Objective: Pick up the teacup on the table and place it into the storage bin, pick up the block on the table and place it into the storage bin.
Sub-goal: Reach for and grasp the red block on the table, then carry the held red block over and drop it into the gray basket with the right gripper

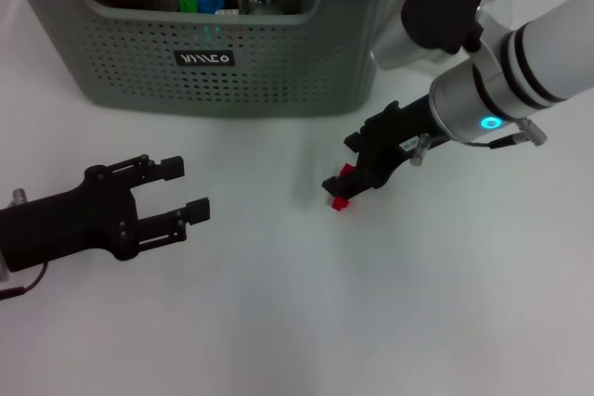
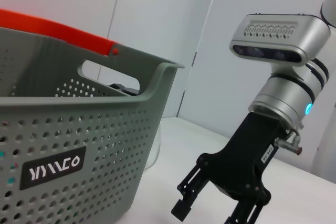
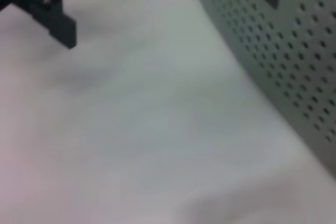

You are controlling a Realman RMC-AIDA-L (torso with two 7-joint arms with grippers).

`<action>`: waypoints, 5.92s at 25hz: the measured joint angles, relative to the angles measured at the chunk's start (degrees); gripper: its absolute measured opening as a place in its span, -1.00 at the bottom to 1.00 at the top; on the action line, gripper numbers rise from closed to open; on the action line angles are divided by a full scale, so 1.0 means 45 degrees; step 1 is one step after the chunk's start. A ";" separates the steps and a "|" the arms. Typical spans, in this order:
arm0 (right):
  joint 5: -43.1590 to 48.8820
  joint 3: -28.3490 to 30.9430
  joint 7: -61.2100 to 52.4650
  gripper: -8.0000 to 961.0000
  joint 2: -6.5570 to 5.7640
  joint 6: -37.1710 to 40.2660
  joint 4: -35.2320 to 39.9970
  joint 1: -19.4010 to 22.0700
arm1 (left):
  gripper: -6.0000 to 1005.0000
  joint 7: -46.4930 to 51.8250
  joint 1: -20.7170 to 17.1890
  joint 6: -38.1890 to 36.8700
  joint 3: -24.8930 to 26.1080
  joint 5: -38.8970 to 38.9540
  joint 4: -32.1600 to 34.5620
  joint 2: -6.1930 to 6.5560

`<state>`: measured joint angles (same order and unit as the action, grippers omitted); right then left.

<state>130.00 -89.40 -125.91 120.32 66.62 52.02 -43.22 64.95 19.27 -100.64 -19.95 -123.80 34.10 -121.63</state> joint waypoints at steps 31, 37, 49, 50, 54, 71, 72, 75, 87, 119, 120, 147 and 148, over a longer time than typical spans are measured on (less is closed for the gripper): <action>-0.1983 -0.0452 0.1967 0.62 0.0038 -0.1555 -0.3090 -0.0930 | 0.47 -0.0001 0.0013 0.0312 -0.0006 -0.0030 -0.0039 -0.0022; -0.1953 -0.0137 0.1803 0.62 -0.0079 -0.0911 -0.2733 -0.0790 | 0.47 0.0000 -0.0027 0.0318 0.0002 -0.0030 -0.0040 -0.0022; -0.0676 0.0203 0.1090 0.62 -0.0042 -0.0596 -0.1266 -0.0195 | 0.47 0.0000 -0.0021 0.0314 -0.0004 -0.0029 -0.0048 -0.0022; -0.0664 0.0204 0.1088 0.62 -0.0026 -0.0596 -0.1073 -0.0080 | 0.47 0.0000 -0.0017 0.0313 -0.0006 -0.0028 -0.0053 -0.0022; -0.0648 0.0163 0.0729 0.62 -0.0044 -0.0416 -0.0843 0.0032 | 0.47 0.0000 -0.0016 0.0312 -0.0005 -0.0028 -0.0060 -0.0022; 0.0897 0.0560 -0.2580 0.62 0.0009 0.0223 -0.0808 -0.0434 | 0.47 0.0000 0.0116 0.0641 -0.0098 -0.0036 -0.0210 -0.0022; 0.0895 0.0558 -0.2577 0.62 0.0014 0.0286 -0.0809 -0.0446 | 0.47 -0.0001 0.0113 0.0646 -0.0099 -0.0038 -0.0216 -0.0022; 0.0803 0.0542 -0.2476 0.62 0.0019 0.0578 -0.0803 -0.0520 | 0.47 -0.0001 0.0097 0.0648 -0.0098 -0.0042 -0.0216 -0.0022; 0.0828 0.0200 -0.2567 0.62 0.0019 0.0900 -0.1426 -0.1371 | 0.47 0.0000 0.0110 0.0646 -0.0097 -0.0048 -0.0216 -0.0022; 0.1677 -0.0812 -0.4188 0.64 0.0070 0.0968 -0.1424 -0.2495 | 0.47 -0.0041 0.0033 0.0922 -0.0069 -0.0048 -0.0215 -0.0022; 0.1668 -0.0871 -0.4194 0.64 0.0085 0.0946 -0.1428 -0.2519 | 0.47 -0.0041 0.0033 0.0968 -0.0079 -0.0048 -0.0215 -0.0022; 0.0925 -0.2430 -0.4406 0.63 0.0156 -0.0474 -0.1801 -0.2251 | 0.48 -0.0021 0.0048 0.1111 -0.0049 -0.0048 -0.0319 -0.0022; 0.0910 -0.2432 -0.4444 0.63 0.0157 -0.0524 -0.1845 -0.2240 | 0.48 -0.0023 0.0060 0.1116 -0.0048 -0.0048 -0.0328 -0.0022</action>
<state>134.09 -100.35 -145.90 121.03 64.26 43.71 -53.30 64.85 19.54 -95.62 -20.17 -124.01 32.62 -121.72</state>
